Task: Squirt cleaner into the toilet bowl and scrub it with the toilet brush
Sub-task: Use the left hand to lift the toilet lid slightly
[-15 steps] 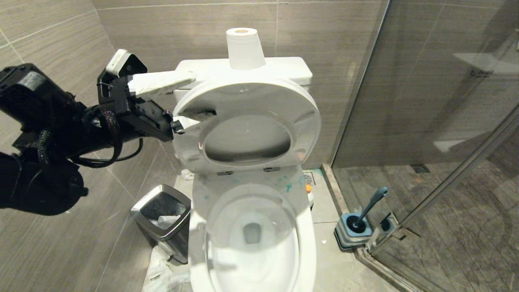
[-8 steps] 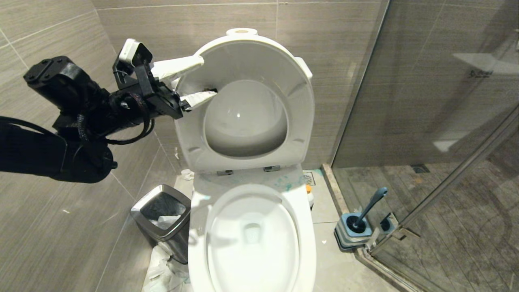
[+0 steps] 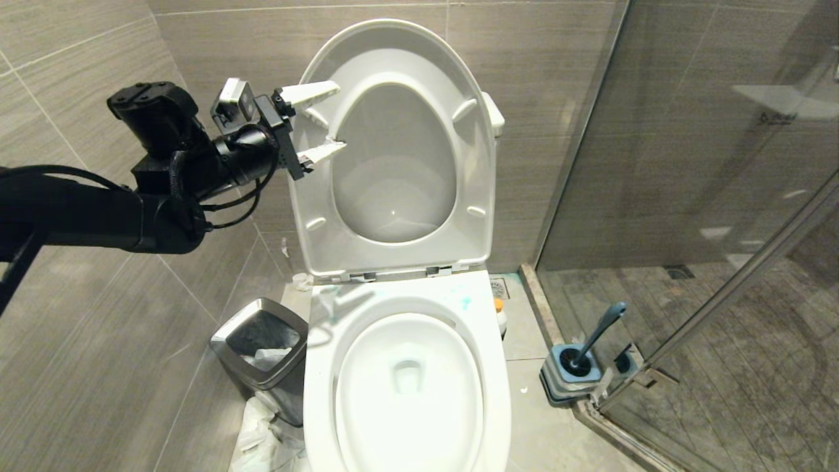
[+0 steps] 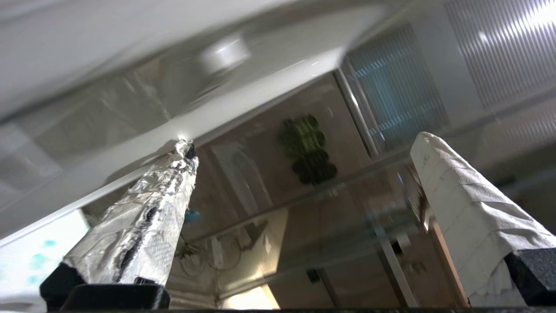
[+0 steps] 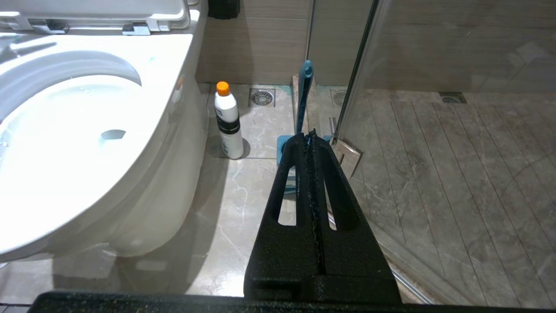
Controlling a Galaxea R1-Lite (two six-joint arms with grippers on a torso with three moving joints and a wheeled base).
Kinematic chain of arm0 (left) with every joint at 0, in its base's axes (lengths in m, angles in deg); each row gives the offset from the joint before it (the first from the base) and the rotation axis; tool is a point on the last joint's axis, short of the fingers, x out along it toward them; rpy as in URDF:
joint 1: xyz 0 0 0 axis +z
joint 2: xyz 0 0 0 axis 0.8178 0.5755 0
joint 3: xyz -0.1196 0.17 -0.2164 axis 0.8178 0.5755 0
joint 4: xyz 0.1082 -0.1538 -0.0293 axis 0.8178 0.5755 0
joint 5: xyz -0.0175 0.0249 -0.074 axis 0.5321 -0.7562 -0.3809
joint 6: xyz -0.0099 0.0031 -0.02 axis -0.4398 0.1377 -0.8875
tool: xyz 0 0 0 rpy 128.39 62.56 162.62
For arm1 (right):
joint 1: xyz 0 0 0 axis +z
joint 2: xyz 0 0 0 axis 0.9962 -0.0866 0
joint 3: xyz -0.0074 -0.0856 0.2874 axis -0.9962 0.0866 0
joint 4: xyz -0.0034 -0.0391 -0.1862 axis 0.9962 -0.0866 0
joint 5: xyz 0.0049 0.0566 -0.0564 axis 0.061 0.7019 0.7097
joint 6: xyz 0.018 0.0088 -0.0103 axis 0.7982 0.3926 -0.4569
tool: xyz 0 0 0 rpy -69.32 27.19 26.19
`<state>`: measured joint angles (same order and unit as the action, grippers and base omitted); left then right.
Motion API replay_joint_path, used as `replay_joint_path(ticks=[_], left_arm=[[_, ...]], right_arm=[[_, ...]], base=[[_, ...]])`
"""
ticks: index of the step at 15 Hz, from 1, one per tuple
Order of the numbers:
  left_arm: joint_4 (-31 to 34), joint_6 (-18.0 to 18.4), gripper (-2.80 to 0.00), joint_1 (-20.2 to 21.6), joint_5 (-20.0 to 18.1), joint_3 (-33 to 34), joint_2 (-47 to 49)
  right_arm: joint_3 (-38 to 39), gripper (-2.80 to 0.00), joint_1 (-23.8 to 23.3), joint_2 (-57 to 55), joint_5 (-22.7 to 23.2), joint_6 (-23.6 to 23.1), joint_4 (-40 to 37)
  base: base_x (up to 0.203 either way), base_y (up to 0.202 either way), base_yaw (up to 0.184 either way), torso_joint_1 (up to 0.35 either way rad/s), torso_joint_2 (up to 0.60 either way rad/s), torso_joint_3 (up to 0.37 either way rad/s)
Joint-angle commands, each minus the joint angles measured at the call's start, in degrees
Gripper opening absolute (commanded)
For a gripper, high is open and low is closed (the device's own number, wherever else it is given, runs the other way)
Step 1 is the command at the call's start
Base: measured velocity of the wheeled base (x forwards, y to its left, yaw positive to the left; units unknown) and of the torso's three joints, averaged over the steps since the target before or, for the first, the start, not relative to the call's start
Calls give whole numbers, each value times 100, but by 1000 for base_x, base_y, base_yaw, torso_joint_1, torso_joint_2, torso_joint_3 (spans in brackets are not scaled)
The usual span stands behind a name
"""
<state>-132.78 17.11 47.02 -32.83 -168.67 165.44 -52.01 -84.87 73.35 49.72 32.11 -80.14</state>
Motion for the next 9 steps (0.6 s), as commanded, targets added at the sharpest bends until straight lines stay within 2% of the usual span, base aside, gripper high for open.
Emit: replay_joint_path(ticks=[1,4,9], left_arm=[[-13,-33,0,-10,164,-177,321],[-22,14,0,-23,476,-347,509],[-31,54,0,-15,737,-462,719]], right_arm=[[1,-280,2,-9,2,-4,2],[1,-280,2,-9,2,-4,2],[1,-280,2,-9,2,-4,2]], base=[[0,0,0,0,0,0],[0,0,0,0,0,0],[0,0,0,0,0,0]])
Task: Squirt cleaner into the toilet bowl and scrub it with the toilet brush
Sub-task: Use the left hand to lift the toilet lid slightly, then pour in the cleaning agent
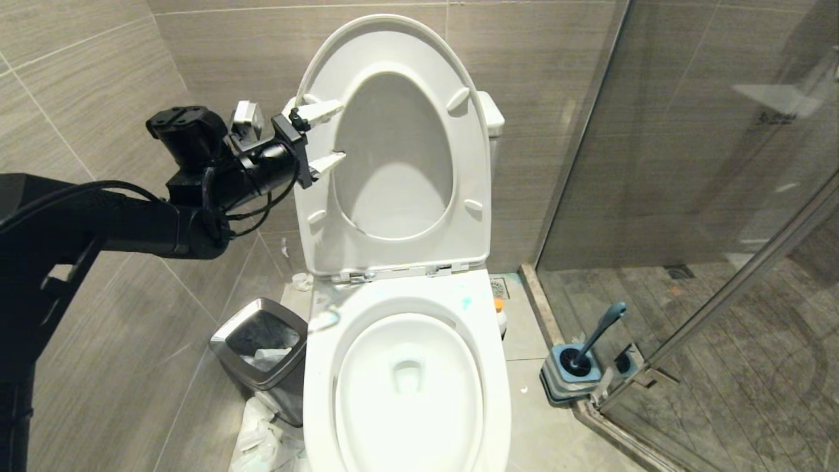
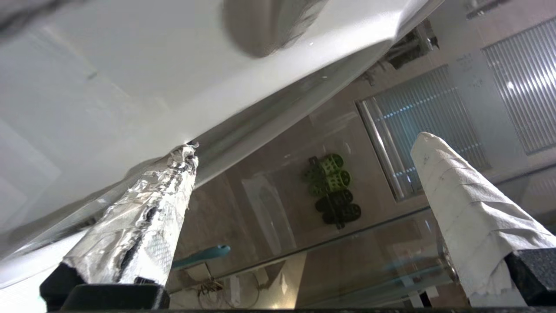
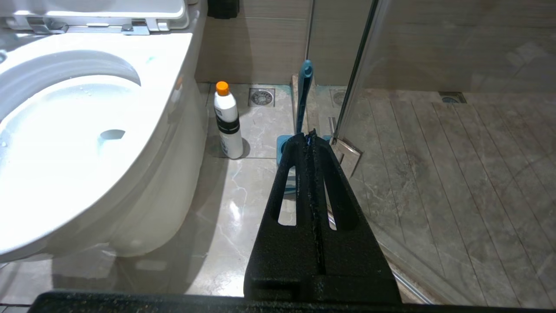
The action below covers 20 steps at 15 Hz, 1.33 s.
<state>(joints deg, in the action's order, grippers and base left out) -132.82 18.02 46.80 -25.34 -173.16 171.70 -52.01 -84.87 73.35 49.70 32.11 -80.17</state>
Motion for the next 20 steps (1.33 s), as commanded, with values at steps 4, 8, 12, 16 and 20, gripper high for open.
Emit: replay_joint_path(ticks=[4,8,12,16,20], left_arm=[[-34,-38,0,68,21,-14,180],[182,-524,0,164,-83,12,-290],[1663,-2909,0,451,-837,-61,-1642],[3648,-4379,0,884,-2010,-169,-2643],[5401,-2994,0,1221,-2184,-179,-2915]], right_arm=[[1,-280,2,-9,4,-4,5],[1,-280,2,-9,4,-4,5],[1,-280,2,-9,4,-4,5],[1,-280,2,-9,4,-4,5],[1,-280,2,-9,4,-4,5]], base=[[0,0,0,0,0,0],[0,0,0,0,0,0],[0,0,0,0,0,0],[0,0,0,0,0,0],[0,0,0,0,0,0]])
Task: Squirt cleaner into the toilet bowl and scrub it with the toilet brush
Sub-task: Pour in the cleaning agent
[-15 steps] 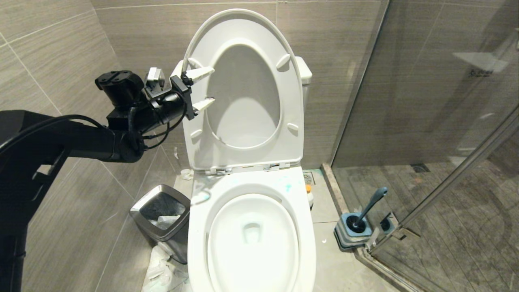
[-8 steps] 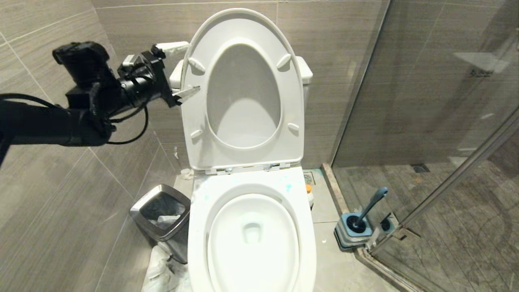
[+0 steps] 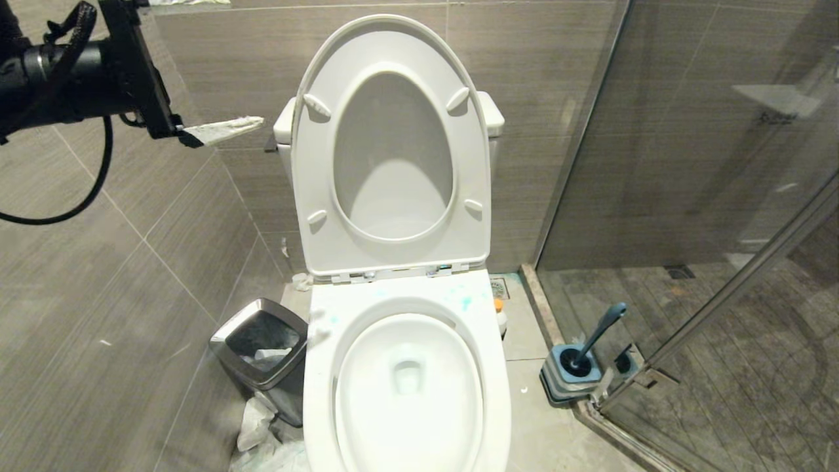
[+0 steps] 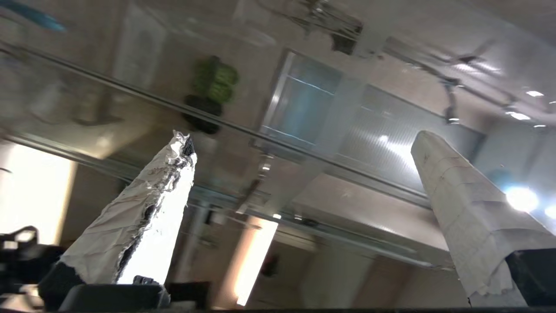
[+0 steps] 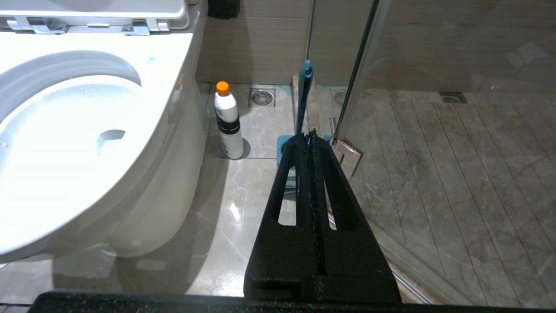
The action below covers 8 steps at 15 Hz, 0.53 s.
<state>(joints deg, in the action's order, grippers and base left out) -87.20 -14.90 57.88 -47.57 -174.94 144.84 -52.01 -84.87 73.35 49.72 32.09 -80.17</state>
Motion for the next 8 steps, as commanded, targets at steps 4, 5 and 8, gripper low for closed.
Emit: replay_joint_path(ticks=[4,5,8], left_arm=[[3073,1566,0,-362,2002,1173,-223],[3084,2808,0,-512,2582,1401,-254],[2465,7069,0,-739,3723,1676,-507]], right_arm=[[2,-280,2,-9,3,-2,-3],[1,-280,2,-9,3,-2,5],[1,-280,2,-9,3,-2,5]], base=[[0,0,0,0,0,0],[0,0,0,0,0,0],[0,0,0,0,0,0]])
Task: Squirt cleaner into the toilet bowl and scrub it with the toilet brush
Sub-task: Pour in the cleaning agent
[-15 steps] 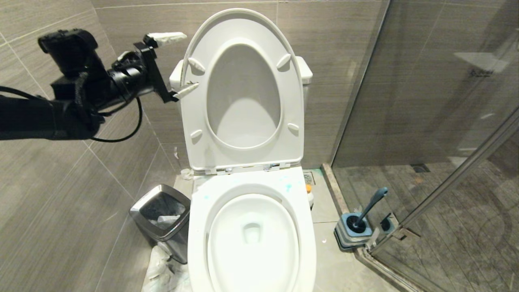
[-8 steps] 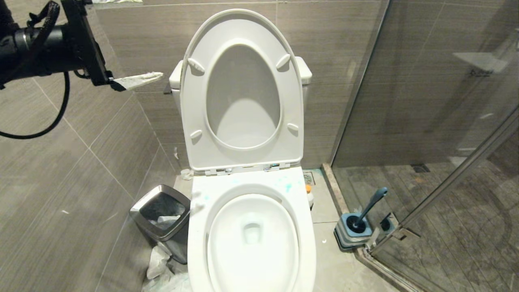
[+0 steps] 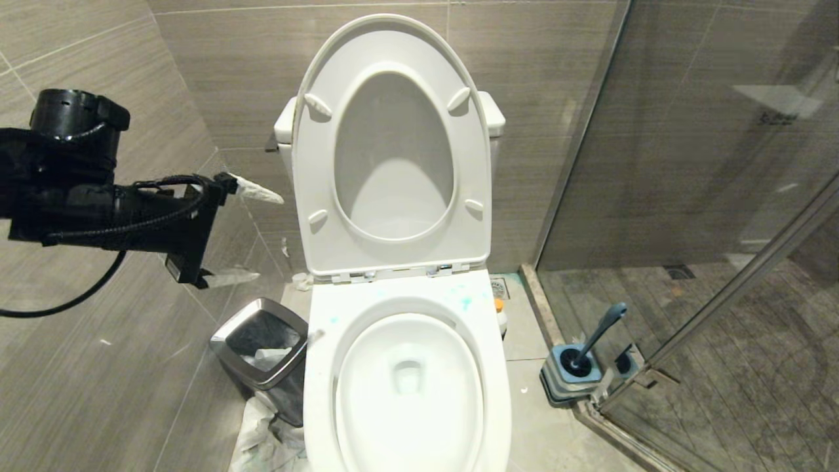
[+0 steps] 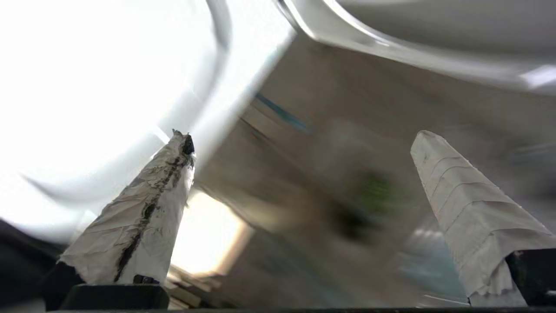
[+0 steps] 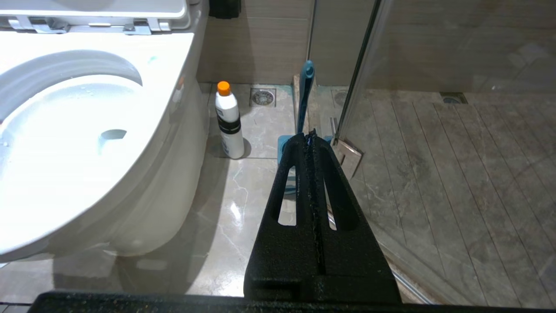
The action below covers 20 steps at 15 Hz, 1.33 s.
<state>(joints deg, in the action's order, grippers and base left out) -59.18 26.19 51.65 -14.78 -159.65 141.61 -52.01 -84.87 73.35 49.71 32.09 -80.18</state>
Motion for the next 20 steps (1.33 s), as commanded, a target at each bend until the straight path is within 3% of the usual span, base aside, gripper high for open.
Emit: replay_joint_path(ticks=[1,2,3,4,11,15,20], left_arm=[[-908,4118,0,-164,645,195,-333],[-1516,4951,0,-210,796,251,-563],[-1850,5354,0,-275,914,302,-873],[-2013,5462,-280,-320,1014,340,-1164],[-2160,5904,-280,-491,1131,780,-3230],[-2145,6086,-280,-211,1100,1487,-4611],[-1960,6041,-280,47,1107,2949,-6504]], right_arm=[[1,-280,2,-9,4,-2,6],[1,-280,2,-9,4,-2,6],[1,-280,2,-9,4,-2,6],[1,-280,2,-9,4,-2,6],[1,-280,2,-9,-1,-2,6],[7,-280,2,-9,4,-2,6],[1,-280,2,-9,4,-2,6]], base=[[0,0,0,0,0,0],[0,0,0,0,0,0],[0,0,0,0,0,0],[0,0,0,0,0,0],[0,0,0,0,0,0],[0,0,0,0,0,0],[0,0,0,0,0,0]])
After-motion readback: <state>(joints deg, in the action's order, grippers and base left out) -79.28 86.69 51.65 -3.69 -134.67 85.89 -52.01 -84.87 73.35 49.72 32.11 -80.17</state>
